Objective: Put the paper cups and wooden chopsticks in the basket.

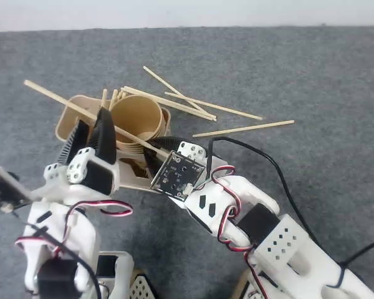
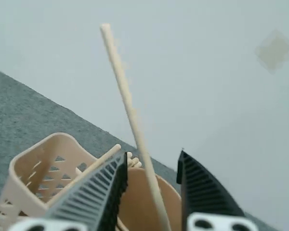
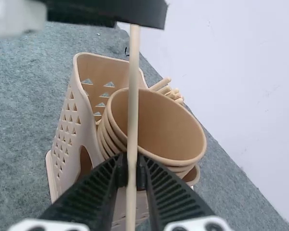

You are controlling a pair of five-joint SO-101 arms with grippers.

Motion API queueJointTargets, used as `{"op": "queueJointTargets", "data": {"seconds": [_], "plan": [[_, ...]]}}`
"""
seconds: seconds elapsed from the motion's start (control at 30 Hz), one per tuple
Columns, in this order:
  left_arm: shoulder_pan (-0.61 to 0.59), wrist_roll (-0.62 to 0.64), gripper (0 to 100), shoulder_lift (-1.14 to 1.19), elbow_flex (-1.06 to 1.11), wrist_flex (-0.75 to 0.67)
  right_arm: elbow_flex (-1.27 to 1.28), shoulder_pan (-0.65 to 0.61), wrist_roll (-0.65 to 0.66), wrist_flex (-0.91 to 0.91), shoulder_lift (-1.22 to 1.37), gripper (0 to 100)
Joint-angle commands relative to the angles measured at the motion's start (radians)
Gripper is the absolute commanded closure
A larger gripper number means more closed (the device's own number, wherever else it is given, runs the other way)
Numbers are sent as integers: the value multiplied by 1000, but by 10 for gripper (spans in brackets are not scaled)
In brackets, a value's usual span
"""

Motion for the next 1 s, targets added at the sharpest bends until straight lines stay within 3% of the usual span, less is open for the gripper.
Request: {"op": "queueJointTargets", "data": {"seconds": [0.0,0.13,0.37,0.63,0.83,0.97], "plan": [[-15,69,826,14,56,-106,-29,24,-5,7,-22,992],[-31,117,826,8,145,-204,-29,45,-5,10,-22,992],[-31,118,827,6,54,-60,-29,47,-5,19,-21,992],[-31,118,836,6,51,-60,-28,45,-6,25,-22,992],[-31,114,991,6,51,-75,-28,45,-8,27,-22,992],[-29,114,986,6,79,-120,-28,44,-9,27,-22,992]]}}
